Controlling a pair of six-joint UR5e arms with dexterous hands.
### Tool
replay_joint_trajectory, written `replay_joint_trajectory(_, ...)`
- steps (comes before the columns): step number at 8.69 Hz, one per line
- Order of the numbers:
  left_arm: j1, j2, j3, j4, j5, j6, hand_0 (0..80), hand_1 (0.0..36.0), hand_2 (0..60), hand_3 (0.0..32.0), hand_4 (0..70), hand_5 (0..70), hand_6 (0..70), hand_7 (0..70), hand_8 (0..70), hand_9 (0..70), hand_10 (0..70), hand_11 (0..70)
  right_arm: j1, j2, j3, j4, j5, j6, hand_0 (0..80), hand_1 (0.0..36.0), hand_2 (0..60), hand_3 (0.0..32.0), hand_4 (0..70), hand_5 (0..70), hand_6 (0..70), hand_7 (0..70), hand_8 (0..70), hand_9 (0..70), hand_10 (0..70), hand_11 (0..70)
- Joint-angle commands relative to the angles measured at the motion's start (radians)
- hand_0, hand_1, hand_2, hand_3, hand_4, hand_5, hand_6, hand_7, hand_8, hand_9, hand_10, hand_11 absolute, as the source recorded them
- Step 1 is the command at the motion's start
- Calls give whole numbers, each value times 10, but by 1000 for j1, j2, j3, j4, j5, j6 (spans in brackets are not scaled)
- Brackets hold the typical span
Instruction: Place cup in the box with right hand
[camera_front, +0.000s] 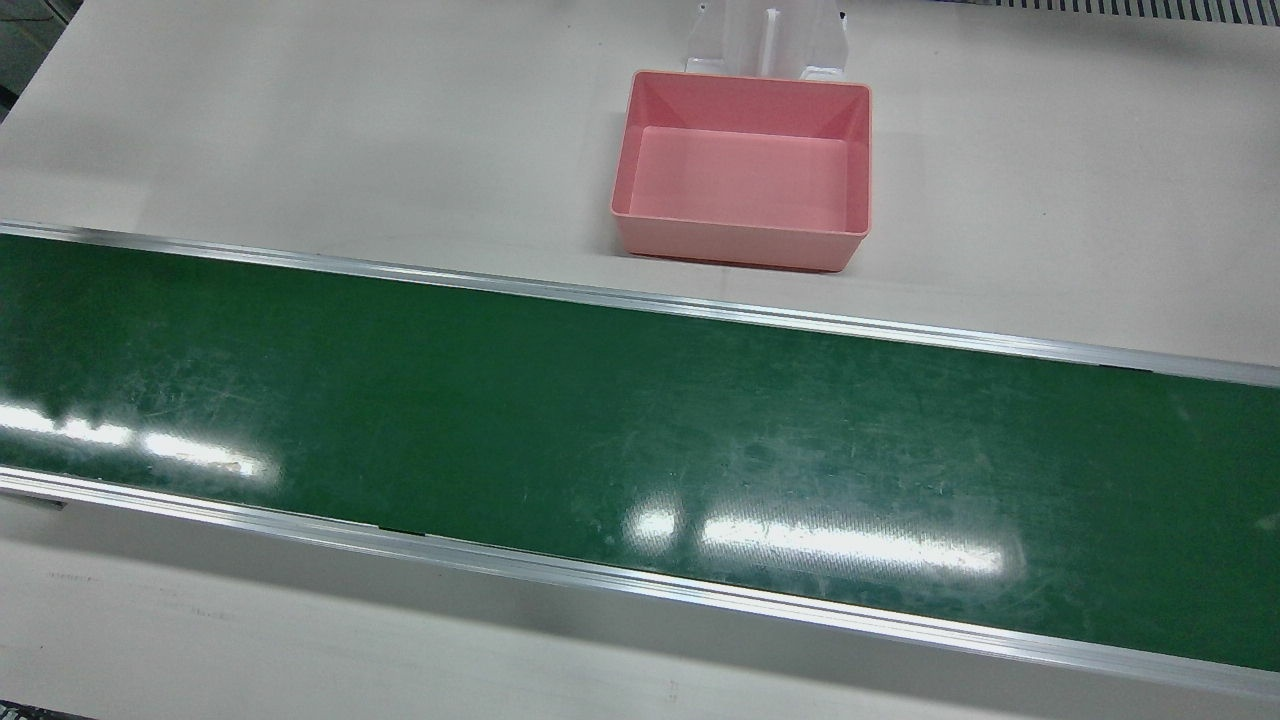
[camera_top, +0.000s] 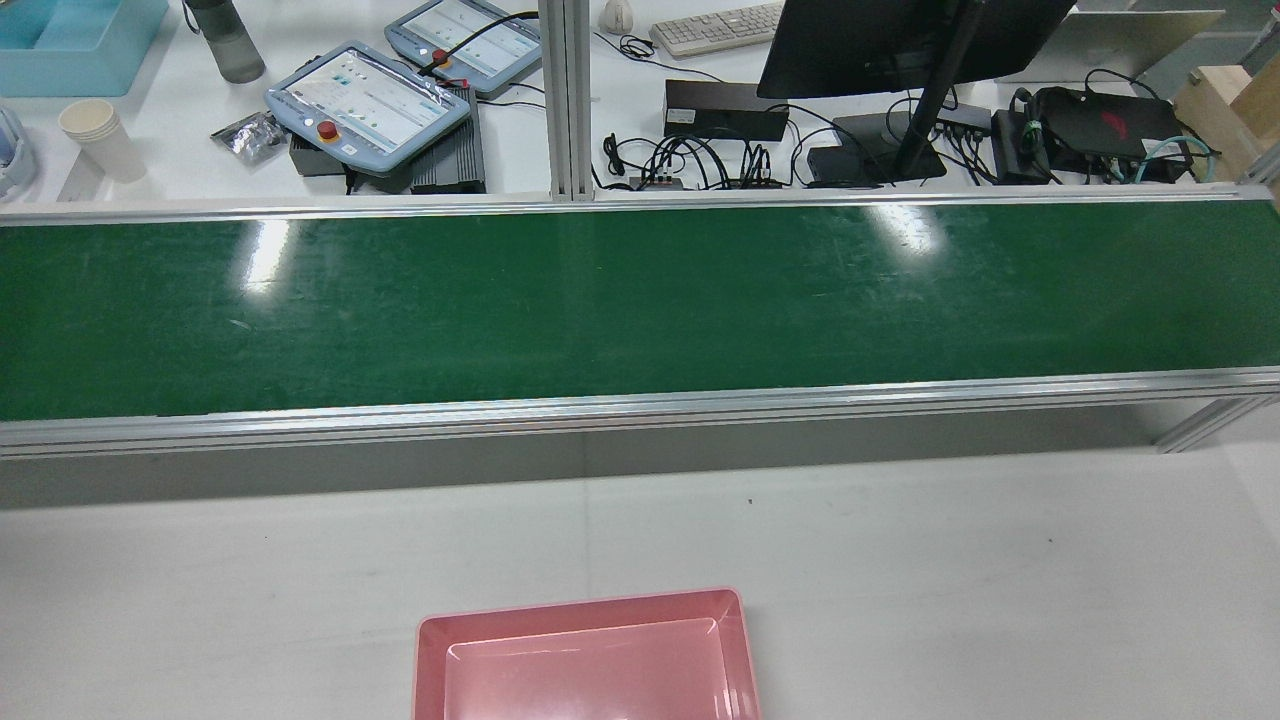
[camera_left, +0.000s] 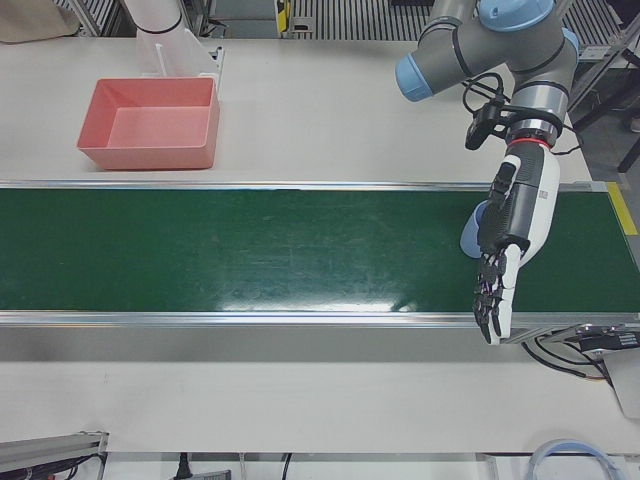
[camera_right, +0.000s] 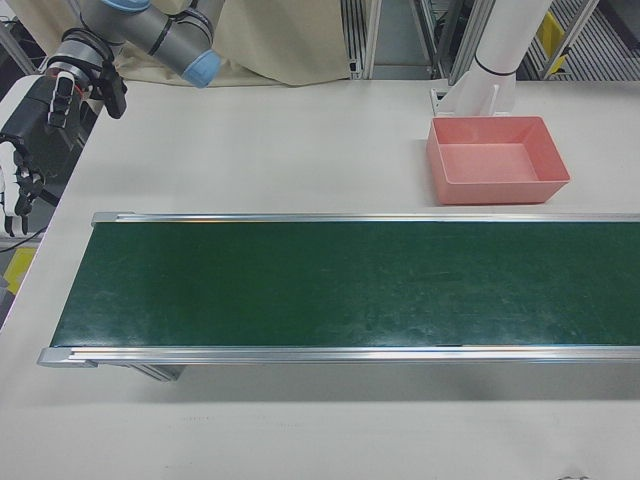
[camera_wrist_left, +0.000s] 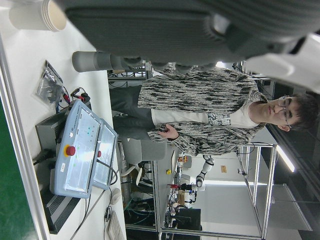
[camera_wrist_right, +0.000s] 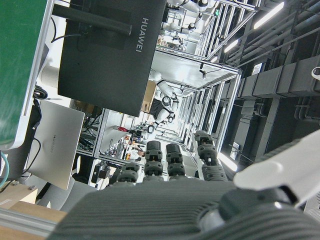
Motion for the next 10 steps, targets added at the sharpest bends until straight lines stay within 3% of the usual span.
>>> replay_joint_trajectory(1, 0, 0, 0, 0, 0, 0, 0, 0, 0, 0, 0, 0, 0, 0, 0, 0, 0, 0, -9, -1, 0, -2, -3, -3, 169, 8, 0, 0, 0, 19, 54, 185, 90, 173, 34, 53)
replay_joint_trajectory(4, 0, 0, -1, 0, 0, 0, 0, 0, 0, 0, 0, 0, 0, 0, 0, 0, 0, 0, -15, -7, 79, -47, 0, -16, 179, 11, 0, 0, 0, 20, 55, 190, 89, 170, 31, 49)
replay_joint_trajectory(5, 0, 0, -1, 0, 0, 0, 0, 0, 0, 0, 0, 0, 0, 0, 0, 0, 0, 0, -21, 5, 120, -140, 8, -62, 194, 15, 0, 0, 0, 19, 56, 198, 87, 168, 23, 39)
replay_joint_trajectory(6, 0, 0, -1, 0, 0, 0, 0, 0, 0, 0, 0, 0, 0, 0, 0, 0, 0, 0, -41, 17, 124, -158, 23, -94, 231, 19, 0, 0, 1, 14, 63, 257, 82, 174, 3, 7)
replay_joint_trajectory(7, 2, 0, 0, 0, 0, 0, 0, 0, 0, 0, 0, 0, 0, 0, 0, 0, 0, 0, -93, 40, 124, -161, 54, -98, 250, 15, 0, 0, 59, 8, 73, 317, 83, 188, 0, 0)
replay_joint_trajectory(8, 0, 0, 0, 0, 0, 0, 0, 0, 0, 0, 0, 0, 0, 0, 0, 0, 0, 0, -170, 81, 125, -166, 106, -98, 250, 14, 0, 0, 46, 10, 71, 302, 85, 184, 2, 4)
replay_joint_trajectory(10, 0, 0, 0, 0, 0, 0, 0, 0, 0, 0, 0, 0, 0, 0, 0, 0, 0, 0, -358, 163, 154, -234, 257, -96, 339, 33, 0, 0, 26, 16, 69, 286, 78, 164, 1, 4)
